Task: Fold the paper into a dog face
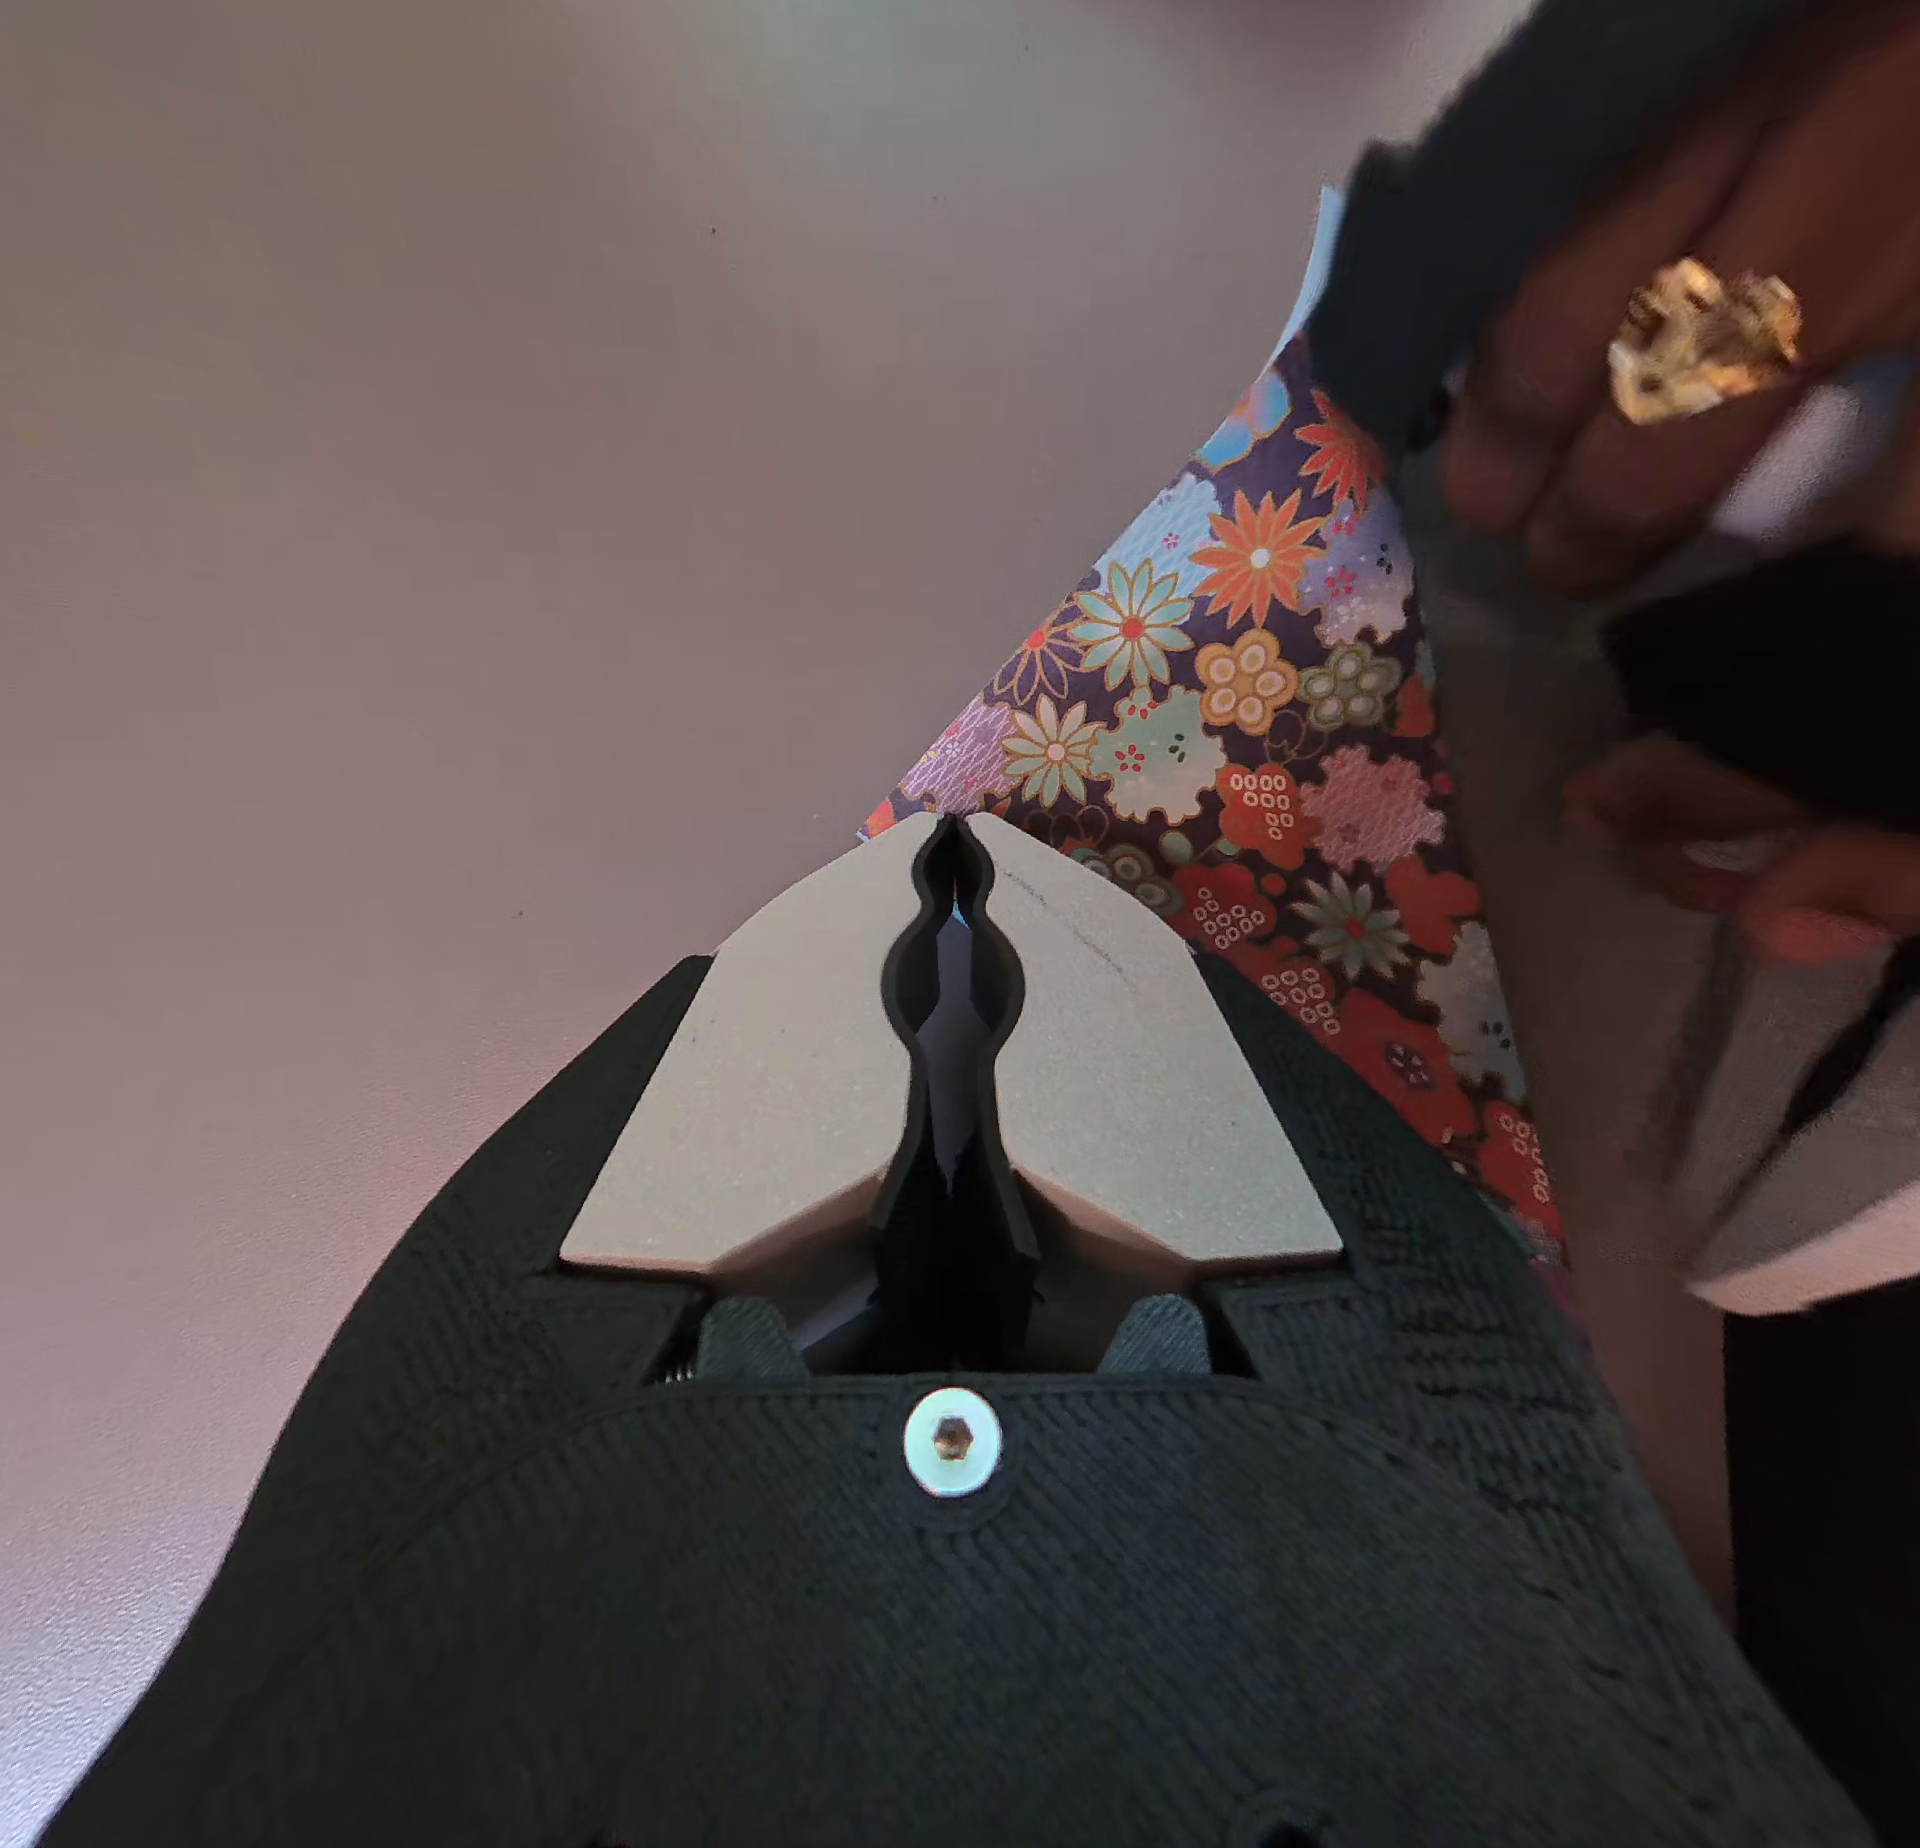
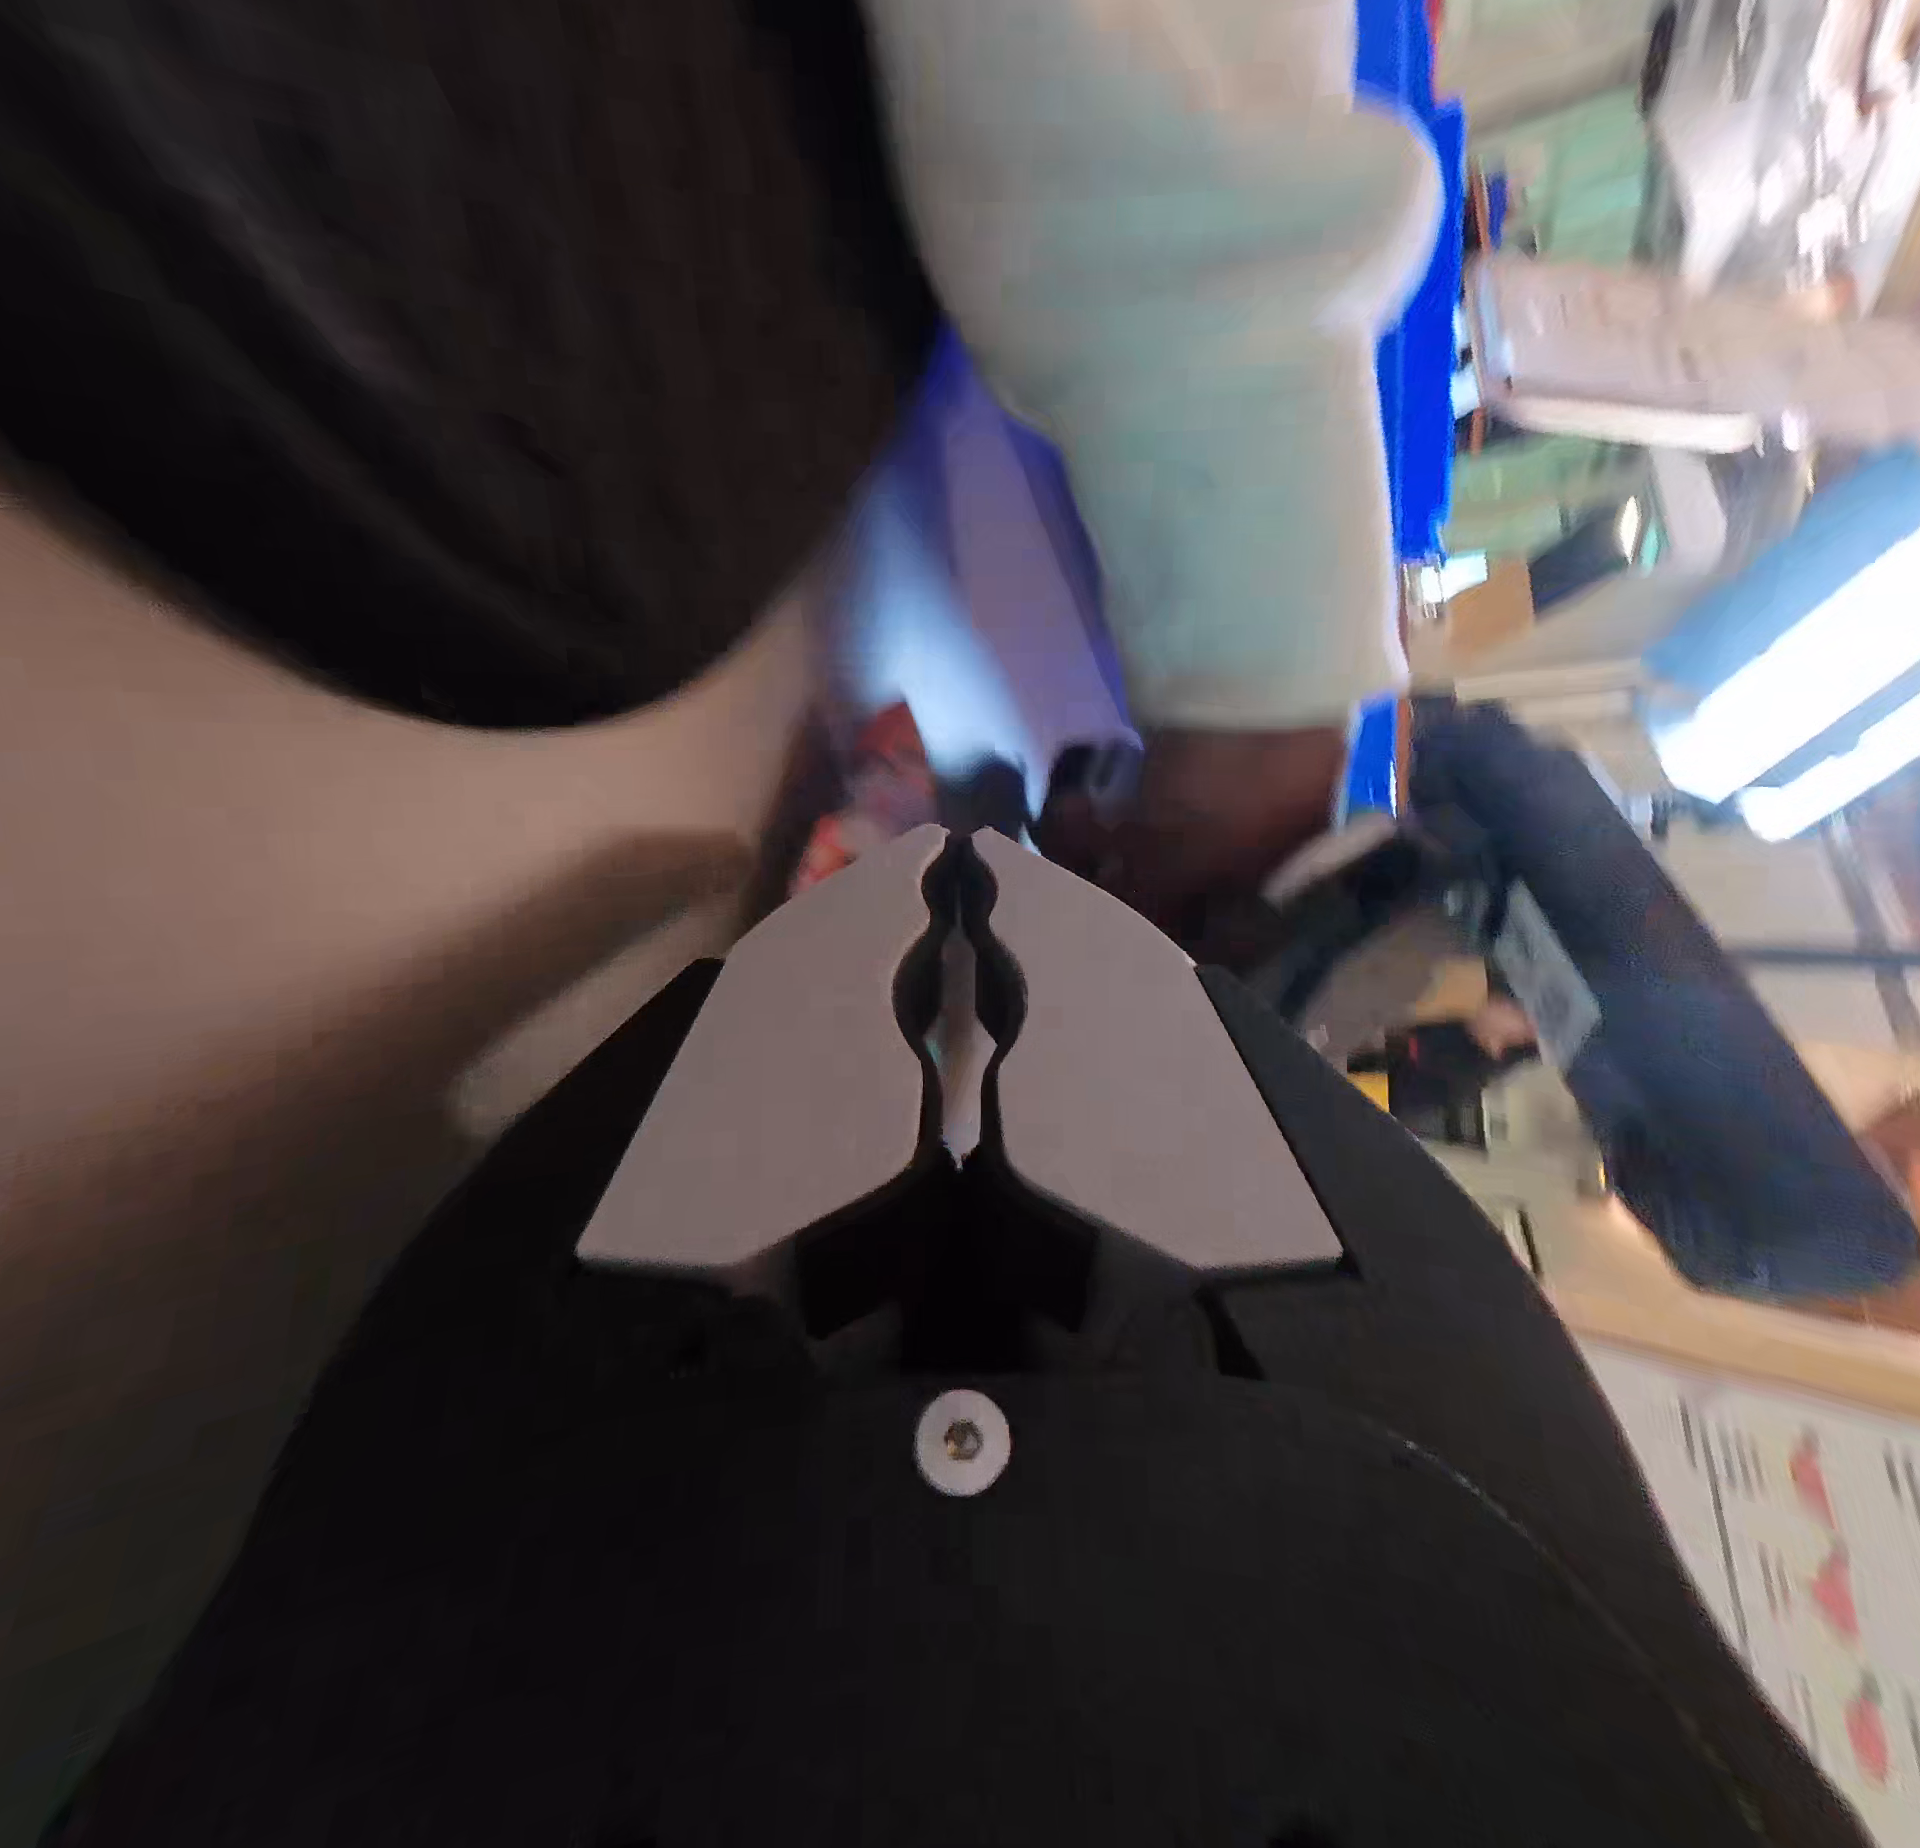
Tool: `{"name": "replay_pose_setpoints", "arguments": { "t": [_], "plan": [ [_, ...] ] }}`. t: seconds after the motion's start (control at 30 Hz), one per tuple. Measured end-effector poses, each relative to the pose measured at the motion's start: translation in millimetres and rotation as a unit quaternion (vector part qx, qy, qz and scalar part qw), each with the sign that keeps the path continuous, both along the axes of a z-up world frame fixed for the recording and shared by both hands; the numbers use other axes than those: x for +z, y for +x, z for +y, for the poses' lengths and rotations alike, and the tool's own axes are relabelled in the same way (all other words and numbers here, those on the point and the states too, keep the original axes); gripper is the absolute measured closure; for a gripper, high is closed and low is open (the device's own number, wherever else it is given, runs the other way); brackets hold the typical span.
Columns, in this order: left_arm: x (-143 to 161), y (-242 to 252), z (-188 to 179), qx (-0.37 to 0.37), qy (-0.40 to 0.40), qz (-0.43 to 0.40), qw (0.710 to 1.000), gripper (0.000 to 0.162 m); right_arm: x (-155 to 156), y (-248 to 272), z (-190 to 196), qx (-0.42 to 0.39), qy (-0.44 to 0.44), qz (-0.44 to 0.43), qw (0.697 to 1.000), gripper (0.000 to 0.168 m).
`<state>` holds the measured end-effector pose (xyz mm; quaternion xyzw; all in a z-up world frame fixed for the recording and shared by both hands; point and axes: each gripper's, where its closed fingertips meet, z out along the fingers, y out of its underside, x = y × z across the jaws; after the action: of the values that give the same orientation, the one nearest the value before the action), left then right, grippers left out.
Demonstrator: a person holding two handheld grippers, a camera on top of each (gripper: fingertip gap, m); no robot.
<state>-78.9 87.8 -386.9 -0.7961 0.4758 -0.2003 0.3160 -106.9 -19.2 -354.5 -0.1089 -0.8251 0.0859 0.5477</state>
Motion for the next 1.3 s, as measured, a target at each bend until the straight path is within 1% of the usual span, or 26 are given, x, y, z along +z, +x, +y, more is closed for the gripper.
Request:
{"name": "replay_pose_setpoints", "arguments": {
  "t": [0.03,0.07,0.13,0.2,0.27,0.3,0.37,0.4,0.43,0.47,0.53,0.57,0.6,0.67,0.73,0.77,0.83,0.9,0.97,1.0,1.07,1.1,1.13,1.2,1.23,1.3],
  "plan": [
    [0,0,0,0.000,0.000,0.000,1.000,0.161,1,-4,13,-0.031,-0.001,0.005,0.999,0.168],
    [0,0,0,-0.001,0.000,0.000,1.000,0.161,-3,-8,21,-0.048,0.007,-0.004,0.999,0.168],
    [0,0,0,0.000,-0.002,-0.003,1.000,0.161,-21,-14,26,-0.065,0.053,-0.037,0.996,0.168],
    [0,0,0,0.000,-0.004,-0.005,1.000,0.161,-25,-21,12,-0.037,0.084,-0.024,0.995,0.168],
    [0,0,0,0.000,-0.003,-0.006,1.000,0.161,-26,-24,-11,0.003,0.056,-0.025,0.998,0.168],
    [0,0,0,0.000,-0.004,-0.007,1.000,0.161,-26,-23,-26,0.038,0.032,-0.032,0.998,0.168],
    [0,0,0,0.000,-0.004,-0.008,1.000,0.161,-19,-22,-28,0.053,0.023,-0.012,0.998,0.168],
    [0,0,0,0.000,-0.004,-0.009,1.000,0.161,-8,-21,-27,0.053,-0.015,0.010,0.998,0.168],
    [0,0,0,0.000,-0.003,-0.008,1.000,0.161,0,-20,-20,0.038,-0.045,0.020,0.998,0.168],
    [0,0,0,0.000,-0.003,-0.007,1.000,0.161,4,-20,-5,0.008,-0.051,0.023,0.998,0.168],
    [0,0,0,0.000,-0.004,-0.009,1.000,0.161,-6,-20,23,-0.058,-0.015,0.000,0.998,0.168],
    [0,0,0,0.000,-0.004,-0.009,1.000,0.161,-16,-20,26,-0.062,0.005,-0.022,0.998,0.168],
    [0,0,0,0.000,-0.004,-0.009,1.000,0.161,-24,-21,22,-0.054,0.027,-0.033,0.998,0.168],
    [0,0,0,0.000,-0.004,-0.009,1.000,0.161,-27,-26,9,-0.033,0.068,-0.021,0.997,0.168],
    [0,0,0,0.000,-0.004,-0.010,1.000,0.161,-27,-30,-11,0.000,0.068,-0.018,0.998,0.168],
    [0,0,0,0.000,-0.004,-0.010,1.000,0.161,-27,-30,-25,0.032,0.060,-0.015,0.998,0.168],
    [0,0,0,0.000,-0.004,-0.010,1.000,0.161,-27,-28,-31,0.056,0.061,-0.017,0.996,0.168],
    [0,0,0,0.000,-0.003,-0.011,1.000,0.161,-5,-23,-27,0.057,0.004,0.027,0.998,0.168],
    [0,0,0,0.000,-0.003,-0.012,1.000,0.161,14,-14,-2,0.003,-0.038,0.039,0.998,0.168],
    [0,0,0,0.000,-0.003,-0.012,1.000,0.161,14,-10,15,-0.034,-0.044,0.028,0.998,0.168],
    [0,0,0,0.000,-0.004,-0.013,1.000,0.161,0,-6,37,-0.078,-0.005,-0.005,0.997,0.168],
    [0,0,0,0.000,-0.004,-0.013,1.000,0.161,-8,-8,39,-0.080,0.030,-0.020,0.996,0.168],
    [0,0,0,0.000,-0.005,-0.014,1.000,0.161,-14,-12,36,-0.072,0.059,-0.028,0.995,0.168],
    [0,0,0,0.001,-0.006,-0.015,1.000,0.161,-29,-21,24,-0.051,0.072,-0.048,0.995,0.168],
    [0,0,0,0.002,-0.005,-0.016,1.000,0.161,-27,-26,19,-0.045,0.076,-0.030,0.996,0.168],
    [0,0,0,0.002,-0.005,-0.018,1.000,0.161,-27,-31,9,-0.027,0.073,-0.022,0.997,0.168]
  ]
}}
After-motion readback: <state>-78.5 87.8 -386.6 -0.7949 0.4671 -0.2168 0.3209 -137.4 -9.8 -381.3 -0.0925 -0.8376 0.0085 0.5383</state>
